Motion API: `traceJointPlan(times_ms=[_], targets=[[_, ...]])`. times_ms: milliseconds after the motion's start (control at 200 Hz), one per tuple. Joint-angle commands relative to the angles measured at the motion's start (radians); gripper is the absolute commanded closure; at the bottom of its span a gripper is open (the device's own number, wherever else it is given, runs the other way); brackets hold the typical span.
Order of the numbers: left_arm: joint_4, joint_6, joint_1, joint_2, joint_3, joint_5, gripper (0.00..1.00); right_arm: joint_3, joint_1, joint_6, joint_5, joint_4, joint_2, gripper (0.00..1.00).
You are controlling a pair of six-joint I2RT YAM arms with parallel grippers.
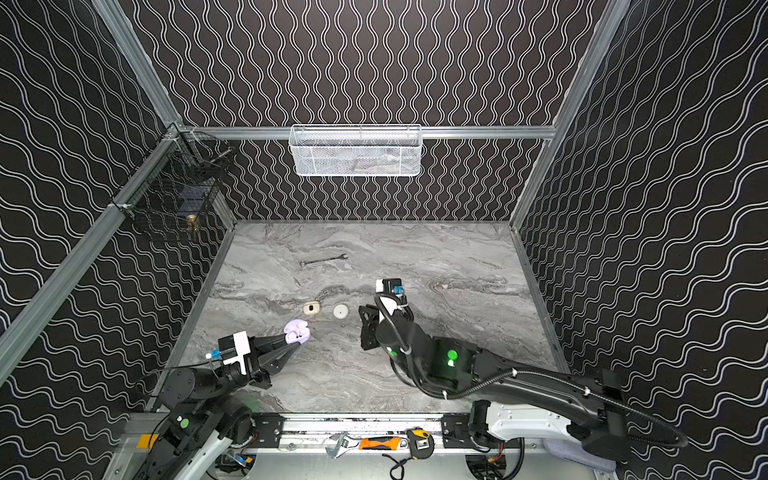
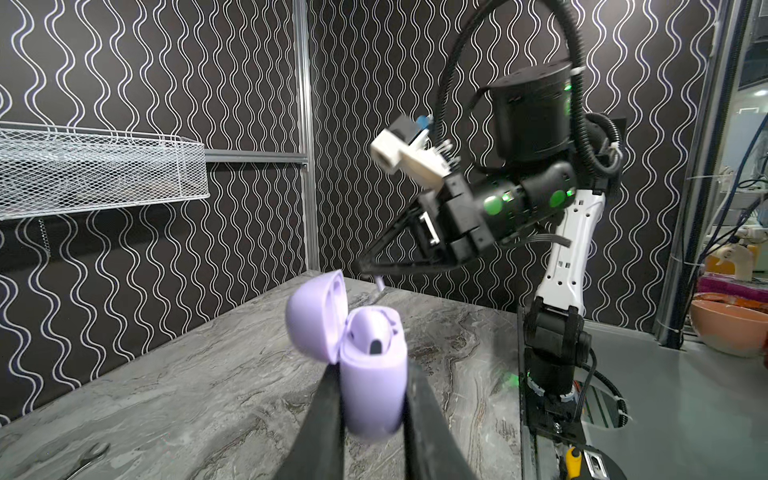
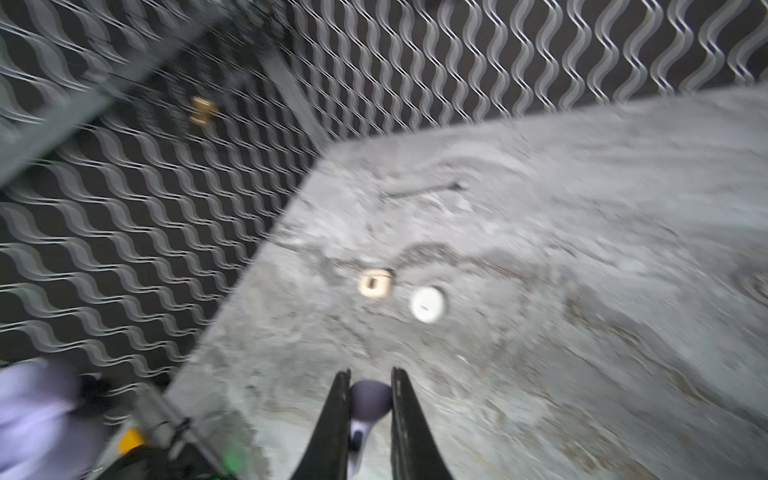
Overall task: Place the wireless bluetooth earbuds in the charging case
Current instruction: 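Carry the second earbud to the case and insert it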
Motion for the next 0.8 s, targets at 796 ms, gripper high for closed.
traceJointPlan(times_ms=[796], targets=[[0.069,-0.024,-0.001,-0.004,0.004,0.048,1.00,0.067,0.262,-0.383,0.128,0.655,0.266,0.91]])
